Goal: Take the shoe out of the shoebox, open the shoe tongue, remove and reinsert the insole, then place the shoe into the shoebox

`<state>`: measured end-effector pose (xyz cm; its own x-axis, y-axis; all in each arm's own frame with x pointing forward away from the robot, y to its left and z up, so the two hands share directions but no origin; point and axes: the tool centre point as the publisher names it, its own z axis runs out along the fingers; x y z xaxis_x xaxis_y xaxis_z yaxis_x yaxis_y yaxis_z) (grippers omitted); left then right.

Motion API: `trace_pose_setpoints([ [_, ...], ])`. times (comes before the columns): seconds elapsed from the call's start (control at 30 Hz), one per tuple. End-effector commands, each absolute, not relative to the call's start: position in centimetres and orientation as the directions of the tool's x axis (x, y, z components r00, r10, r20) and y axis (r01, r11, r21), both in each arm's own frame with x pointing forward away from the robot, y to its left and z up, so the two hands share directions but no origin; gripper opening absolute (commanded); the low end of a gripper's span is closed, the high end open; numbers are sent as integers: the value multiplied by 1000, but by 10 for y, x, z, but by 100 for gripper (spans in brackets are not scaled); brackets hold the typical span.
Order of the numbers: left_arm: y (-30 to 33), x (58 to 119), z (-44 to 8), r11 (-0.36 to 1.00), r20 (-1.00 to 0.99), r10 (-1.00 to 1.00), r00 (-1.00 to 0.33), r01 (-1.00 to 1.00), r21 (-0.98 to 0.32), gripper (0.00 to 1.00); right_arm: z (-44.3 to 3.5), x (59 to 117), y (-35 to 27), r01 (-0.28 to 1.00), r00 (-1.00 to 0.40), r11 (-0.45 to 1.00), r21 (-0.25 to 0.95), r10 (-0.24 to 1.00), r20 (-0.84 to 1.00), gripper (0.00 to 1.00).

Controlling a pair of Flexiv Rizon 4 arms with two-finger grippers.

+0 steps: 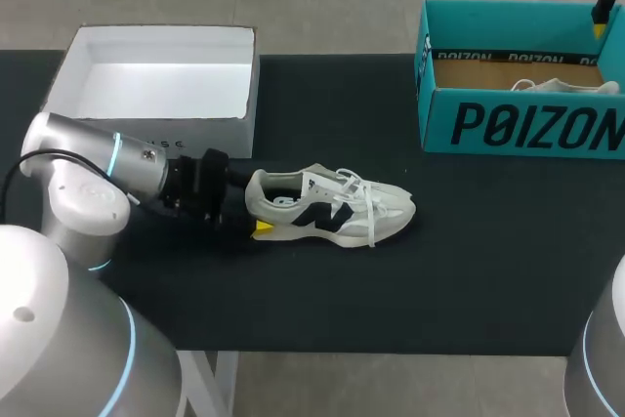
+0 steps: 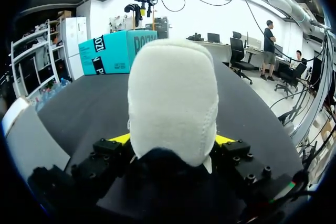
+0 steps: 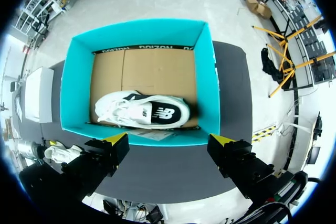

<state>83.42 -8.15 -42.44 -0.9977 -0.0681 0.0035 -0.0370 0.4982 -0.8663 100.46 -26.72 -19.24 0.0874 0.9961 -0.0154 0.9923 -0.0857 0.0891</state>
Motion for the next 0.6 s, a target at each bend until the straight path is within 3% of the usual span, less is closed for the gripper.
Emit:
trace_pose_setpoints([
  [0.03,-82,835,-425,497,3,-68,-998,-37,-867,0,-187,989,-227,989,109,-104,106,993,-48,100],
  [0.23,-82,835,-425,497,3,-68,-998,-37,-867,0,-196,954,-161,981,157,-150,124,987,-47,100],
  [0.6,-82,835,-425,497,3,-68,-998,-37,-867,0,-231,902,-69,996,60,-62,62,998,30,100],
])
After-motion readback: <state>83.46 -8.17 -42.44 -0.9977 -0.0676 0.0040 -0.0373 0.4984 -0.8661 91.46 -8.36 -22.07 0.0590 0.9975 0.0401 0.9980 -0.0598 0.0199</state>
